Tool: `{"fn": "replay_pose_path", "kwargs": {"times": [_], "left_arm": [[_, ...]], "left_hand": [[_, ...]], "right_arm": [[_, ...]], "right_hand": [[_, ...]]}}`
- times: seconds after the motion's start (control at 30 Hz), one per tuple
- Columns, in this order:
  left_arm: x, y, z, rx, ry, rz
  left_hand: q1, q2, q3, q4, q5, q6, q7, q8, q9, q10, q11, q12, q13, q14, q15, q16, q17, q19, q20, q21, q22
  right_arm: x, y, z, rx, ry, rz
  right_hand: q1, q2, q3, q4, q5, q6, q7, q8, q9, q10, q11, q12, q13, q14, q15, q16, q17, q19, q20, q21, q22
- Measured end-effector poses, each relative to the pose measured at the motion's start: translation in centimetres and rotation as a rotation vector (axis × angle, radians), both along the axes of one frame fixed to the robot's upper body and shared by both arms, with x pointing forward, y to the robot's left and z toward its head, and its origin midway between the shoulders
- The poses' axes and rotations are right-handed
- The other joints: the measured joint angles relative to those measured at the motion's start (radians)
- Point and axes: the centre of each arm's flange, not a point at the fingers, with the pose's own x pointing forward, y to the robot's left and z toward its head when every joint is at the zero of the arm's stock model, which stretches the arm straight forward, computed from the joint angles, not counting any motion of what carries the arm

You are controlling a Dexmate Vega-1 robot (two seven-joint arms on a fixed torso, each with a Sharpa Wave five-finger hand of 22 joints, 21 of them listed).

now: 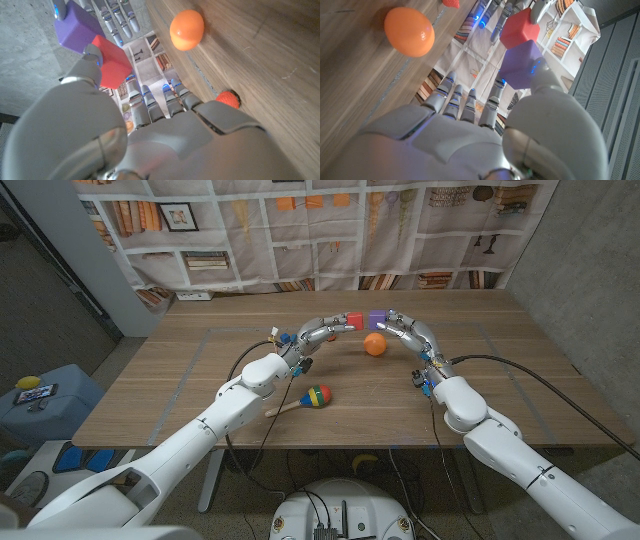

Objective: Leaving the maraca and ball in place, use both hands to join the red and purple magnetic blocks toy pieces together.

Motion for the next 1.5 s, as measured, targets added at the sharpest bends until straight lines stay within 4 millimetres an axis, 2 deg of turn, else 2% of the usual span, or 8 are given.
{"fn": "replay_pose_path", "kwargs": {"times": [0.8,1.5], "left_arm": [[-0.3,-0.1,-0.1,0.008,0.0,-0.013],[0.0,-0.1,-0.5,0.006,0.013,-0.014]], "left_hand": [[-0.006,0.006,-0.004,-0.004,-0.003,0.0,0.0,0.0,0.0,0.0,0.0,0.0,0.0,-0.004,0.004,0.0,0.0,-0.005,0.005,0.0,0.0],[-0.006,0.006,-0.006,-0.006,0.0,0.0,0.0,0.0,0.0,0.0,0.0,0.0,0.0,-0.004,0.004,0.0,0.0,-0.005,0.005,0.0,0.0]], "right_arm": [[0.9,0.7,-0.1,0.011,0.017,0.035],[1.6,0.8,0.1,0.008,0.031,0.059]], "right_hand": [[-0.005,0.005,0.0,0.0,-0.001,0.0,0.0,-0.006,-0.009,0.0,0.0,0.0,-0.002,0.0,0.0,0.0,0.0,0.0,0.0,0.0,0.0],[-0.012,0.012,-0.011,0.002,0.004,0.0,0.0,-0.011,-0.014,-0.006,0.006,0.0,-0.001,-0.007,0.007,0.0,0.005,0.004,0.004,0.0,0.0]]}}
